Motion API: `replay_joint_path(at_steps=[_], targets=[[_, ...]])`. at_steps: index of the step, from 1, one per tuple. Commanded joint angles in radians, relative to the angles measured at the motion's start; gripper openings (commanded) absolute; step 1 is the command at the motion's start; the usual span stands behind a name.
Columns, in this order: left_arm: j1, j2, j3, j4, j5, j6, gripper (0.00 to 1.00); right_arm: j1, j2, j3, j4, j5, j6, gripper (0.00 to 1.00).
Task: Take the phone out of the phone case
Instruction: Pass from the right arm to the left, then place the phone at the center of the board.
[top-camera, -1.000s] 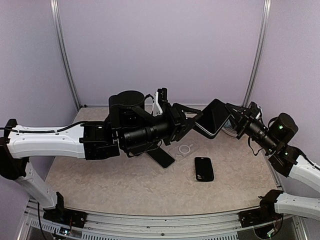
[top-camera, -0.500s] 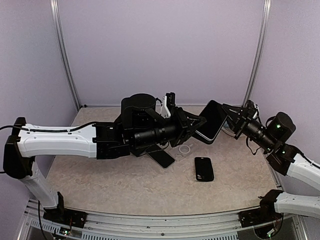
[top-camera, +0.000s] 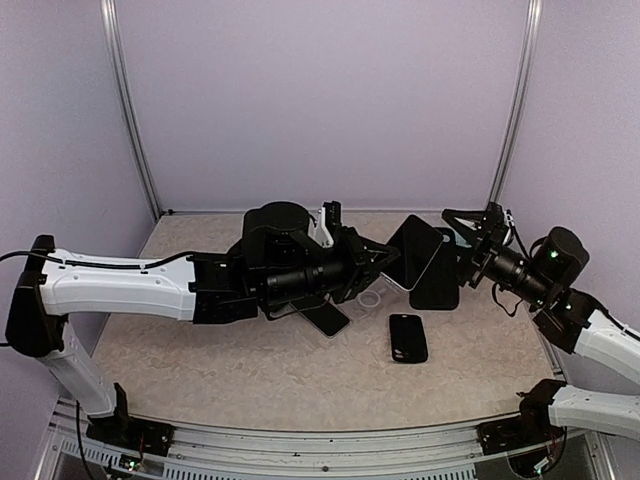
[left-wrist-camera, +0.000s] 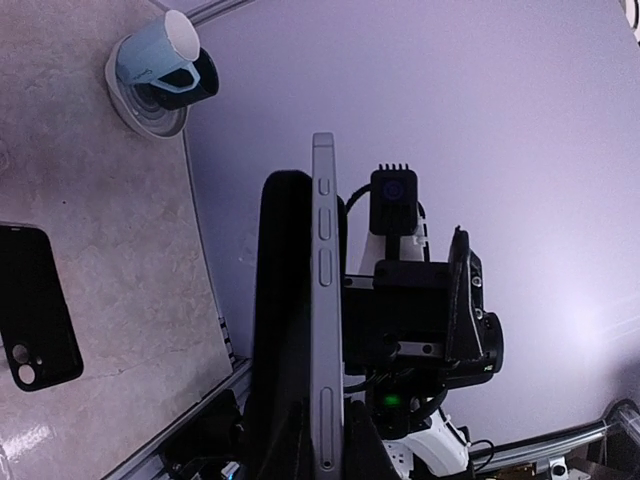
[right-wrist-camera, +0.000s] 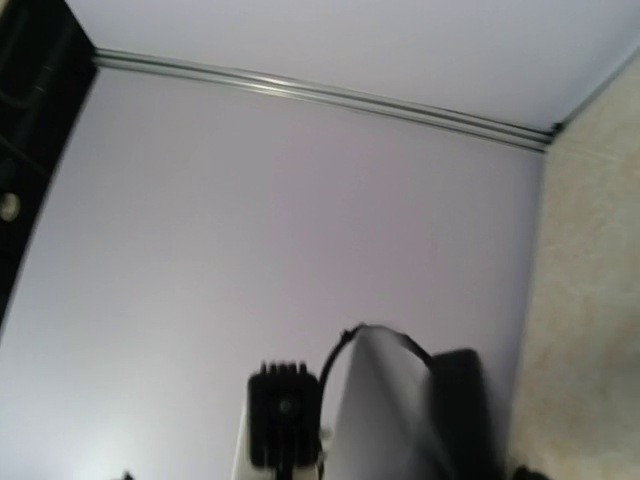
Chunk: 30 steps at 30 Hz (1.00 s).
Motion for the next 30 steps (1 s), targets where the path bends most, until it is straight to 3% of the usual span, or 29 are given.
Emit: replay_joint_path(at_steps=[1, 8, 14, 18, 24, 30], targets=[[0.033, -0.068, -0.063, 0.086, -0.062, -0.046, 0.00, -0.013, -0.072, -0.026, -0.095, -0.038, -0.109, 0.81], [0.050, -0.069, -0.082, 0.117, -0.051, -0.057, 0.00, -0.015, -0.090, -0.089, -0.095, -0.049, -0.127, 0.78], [0.054, -0.065, -0.102, 0.120, -0.044, -0.052, 0.00, -0.015, -0.050, -0.106, -0.029, -0.072, -0.111, 0.59], [0.063, -0.095, -0.138, 0.110, -0.071, -0.037, 0.00, -0.016, -0.018, -0.079, -0.034, -0.084, -0.142, 0.57], [0.085, -0.141, -0.174, 0.015, -0.103, 0.007, 0.00, -0.017, -0.041, -0.023, -0.173, -0.035, -0.278, 0.57], [0.090, -0.239, -0.238, -0.104, -0.218, 0.076, 0.00, -0.020, -0.047, 0.009, -0.265, -0.010, -0.392, 0.58]])
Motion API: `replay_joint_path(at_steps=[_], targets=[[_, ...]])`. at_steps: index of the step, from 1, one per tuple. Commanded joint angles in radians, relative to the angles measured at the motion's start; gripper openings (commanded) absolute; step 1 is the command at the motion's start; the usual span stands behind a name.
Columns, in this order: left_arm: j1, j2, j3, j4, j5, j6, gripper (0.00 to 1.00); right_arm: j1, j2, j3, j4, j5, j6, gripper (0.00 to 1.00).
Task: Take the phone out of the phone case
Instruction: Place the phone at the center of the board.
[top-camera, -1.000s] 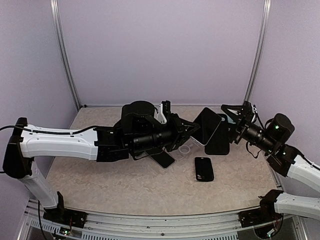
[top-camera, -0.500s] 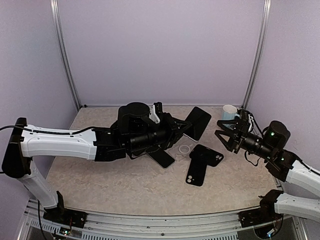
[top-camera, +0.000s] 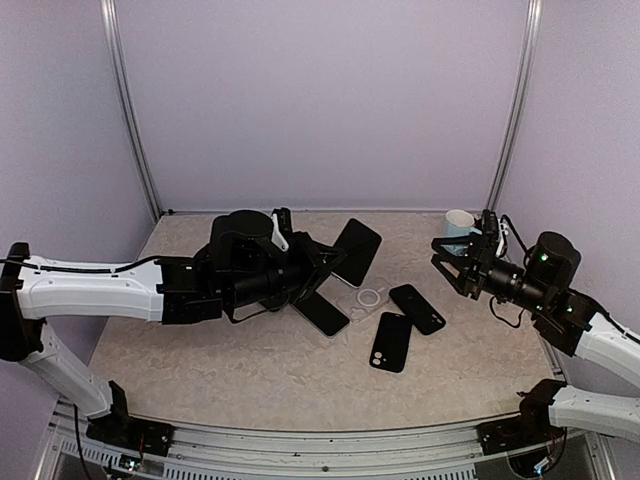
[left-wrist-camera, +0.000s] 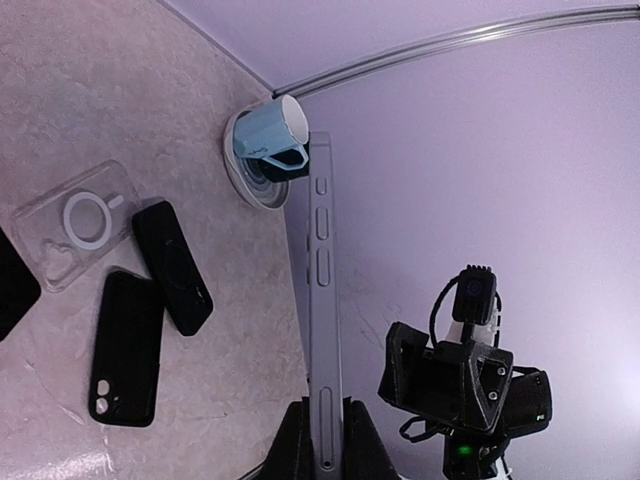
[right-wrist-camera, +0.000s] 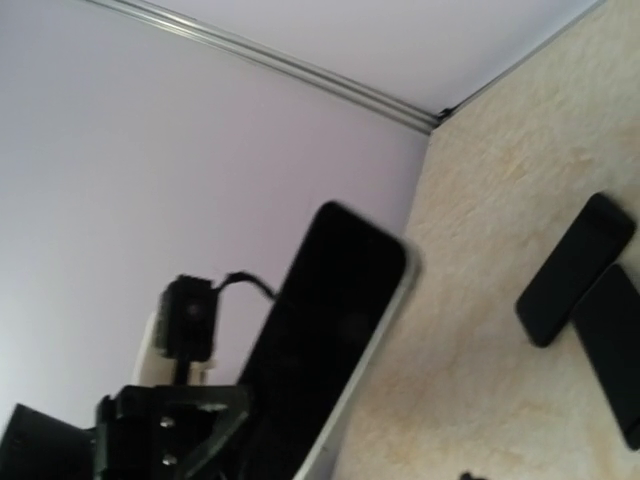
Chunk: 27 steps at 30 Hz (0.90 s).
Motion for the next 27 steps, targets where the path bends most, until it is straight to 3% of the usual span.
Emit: replay_joint_path(at_steps=[1, 9, 13, 20, 27], targets=[[0.005, -0.111, -0.047, -0.064, -0.124, 0.080, 0.00, -0.013, -0.010, 0.045, -0.097, 0.032, -0.133, 0.58], [0.057, -0.305, -0.229, -0.217, -0.281, 0.158, 0.00, -0.019, 0.006, 0.032, -0.128, 0.056, -0.243, 0.58], [0.149, -0.454, -0.374, -0.289, -0.326, 0.157, 0.00, -0.024, 0.018, 0.029, -0.144, 0.066, -0.309, 0.58], [0.378, -0.718, -0.612, -0.291, -0.220, 0.159, 0.00, -0.033, 0.054, 0.031, -0.130, 0.068, -0.382, 0.61], [0.566, -0.759, -0.701, -0.285, -0.087, 0.205, 0.00, -0.037, 0.084, 0.036, -0.102, 0.054, -0.399, 0.61]])
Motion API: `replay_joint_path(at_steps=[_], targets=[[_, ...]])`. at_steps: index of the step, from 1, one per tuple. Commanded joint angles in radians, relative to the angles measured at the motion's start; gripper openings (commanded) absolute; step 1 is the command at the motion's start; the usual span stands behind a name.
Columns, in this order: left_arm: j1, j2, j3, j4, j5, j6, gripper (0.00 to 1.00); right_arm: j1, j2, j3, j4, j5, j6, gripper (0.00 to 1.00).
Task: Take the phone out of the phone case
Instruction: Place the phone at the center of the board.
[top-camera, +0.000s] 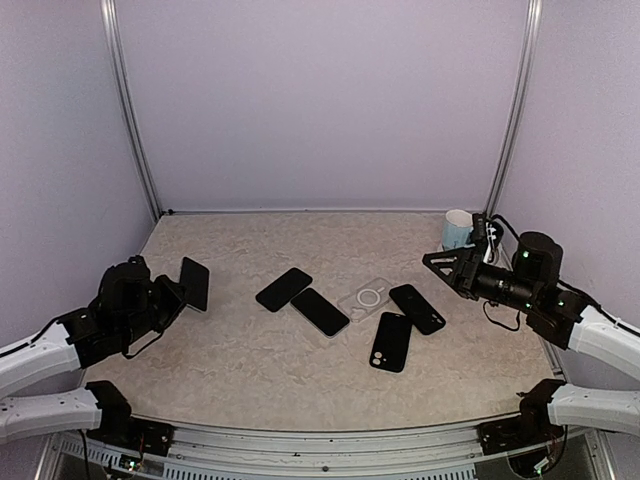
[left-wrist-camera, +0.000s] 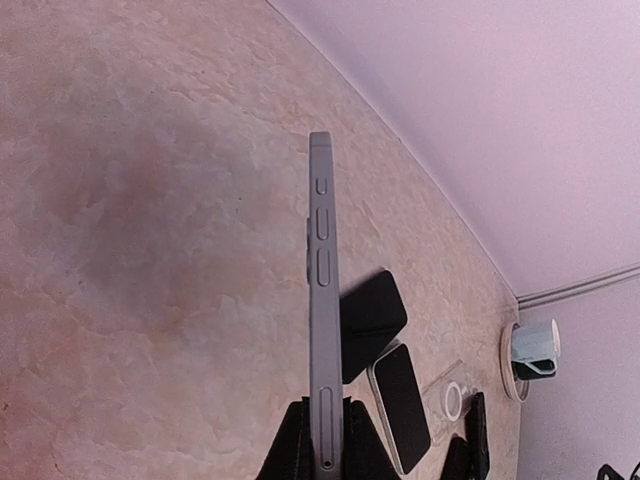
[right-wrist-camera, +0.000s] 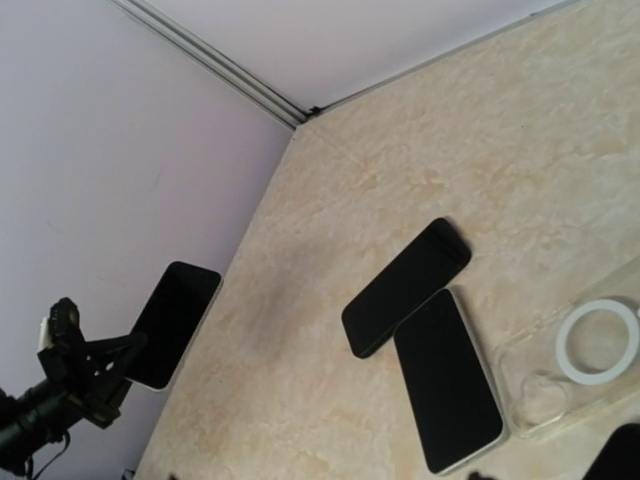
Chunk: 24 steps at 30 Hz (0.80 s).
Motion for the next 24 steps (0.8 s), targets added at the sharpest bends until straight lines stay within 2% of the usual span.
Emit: replay_joint_path(at_steps=[1, 5, 9, 24], targets=[[0.093, 0.003, -0.034, 0.068, 0.110, 0.056, 0.00, -0.013, 0.005, 0.015, 0.032, -0.004, -0.030, 0.61], [0.153, 0.049, -0.078, 0.144, 0.175, 0.076, 0.00, -0.013, 0.015, 0.015, 0.036, -0.011, -0.030, 0.62], [0.204, 0.117, -0.141, 0.326, 0.284, 0.086, 0.00, -0.013, 0.009, 0.019, 0.031, -0.014, -0.036, 0.62], [0.223, 0.464, -0.176, 0.738, 0.461, 0.108, 0.01, -0.018, -0.038, -0.001, 0.014, -0.009, -0.060, 0.65]])
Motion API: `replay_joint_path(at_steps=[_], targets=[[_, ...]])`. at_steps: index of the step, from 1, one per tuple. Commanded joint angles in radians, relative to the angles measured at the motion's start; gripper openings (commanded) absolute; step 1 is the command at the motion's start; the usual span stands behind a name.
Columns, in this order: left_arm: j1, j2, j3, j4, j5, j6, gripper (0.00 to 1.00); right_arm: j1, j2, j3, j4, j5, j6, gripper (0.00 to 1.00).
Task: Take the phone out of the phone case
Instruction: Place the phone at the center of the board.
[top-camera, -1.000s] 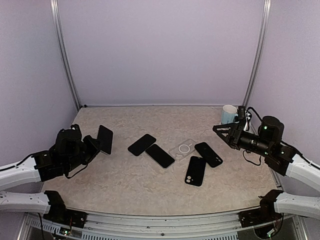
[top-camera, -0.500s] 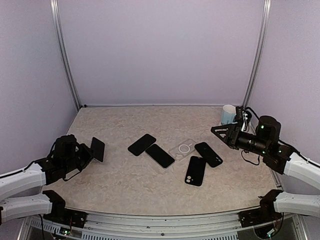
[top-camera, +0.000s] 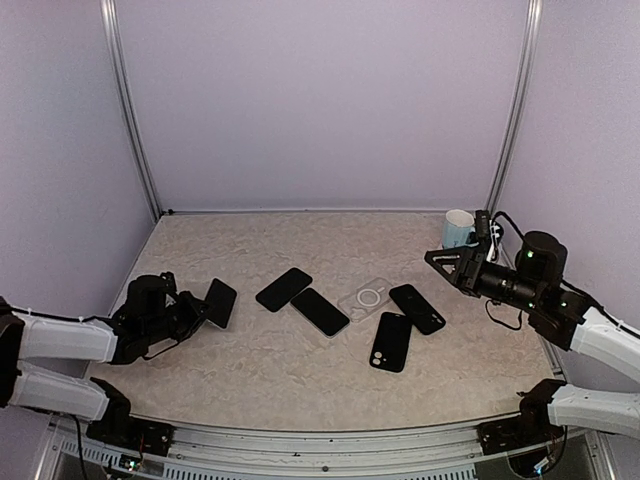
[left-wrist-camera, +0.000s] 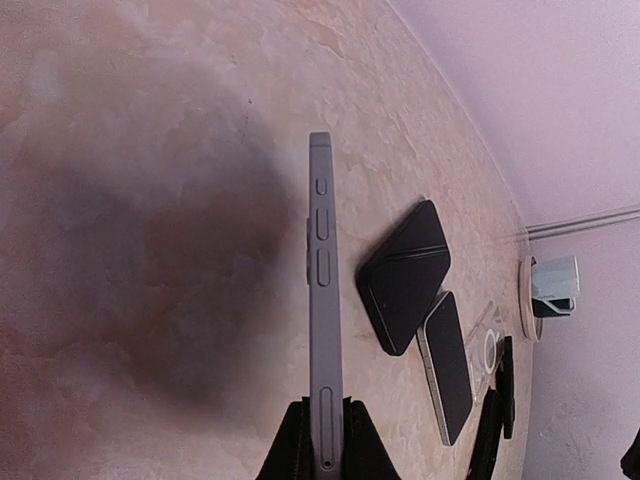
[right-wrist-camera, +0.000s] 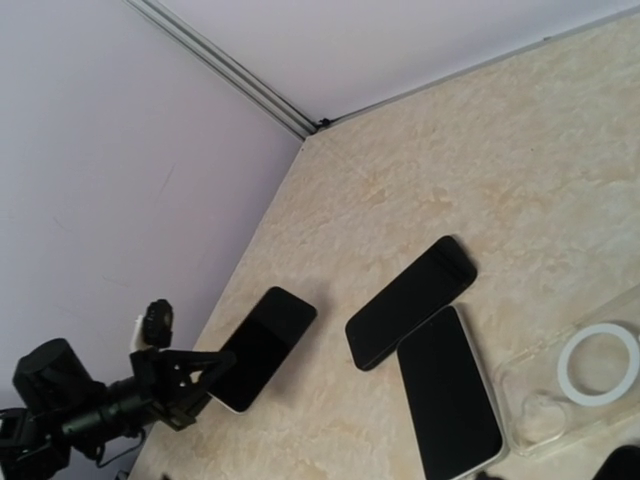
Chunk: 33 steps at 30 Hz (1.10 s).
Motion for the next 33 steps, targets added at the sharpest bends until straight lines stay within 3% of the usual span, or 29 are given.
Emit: replay_joint_path(at_steps=[1, 10, 15, 27, 33], targets=[[0.013, 0.101, 0.003, 0.238, 0.081, 0.009, 0.01, -0.013, -0.023, -0.001, 0.001, -0.003, -0.025, 0.65], [0.012, 0.328, 0.033, 0.392, 0.167, -0.019, 0.06, -0.016, -0.047, -0.005, -0.012, -0.003, -0.040, 0.65], [-0.036, 0.397, 0.075, 0.360, 0.152, 0.006, 0.14, -0.016, -0.055, -0.009, -0.012, -0.003, -0.045, 0.65], [-0.159, 0.468, 0.091, 0.356, 0.106, -0.016, 0.15, -0.017, -0.062, -0.009, -0.015, -0.013, -0.048, 0.66], [-0.172, 0.450, 0.097, 0.283, 0.057, -0.028, 0.33, -0.017, -0.063, -0.008, -0.018, -0.014, -0.045, 0.66]])
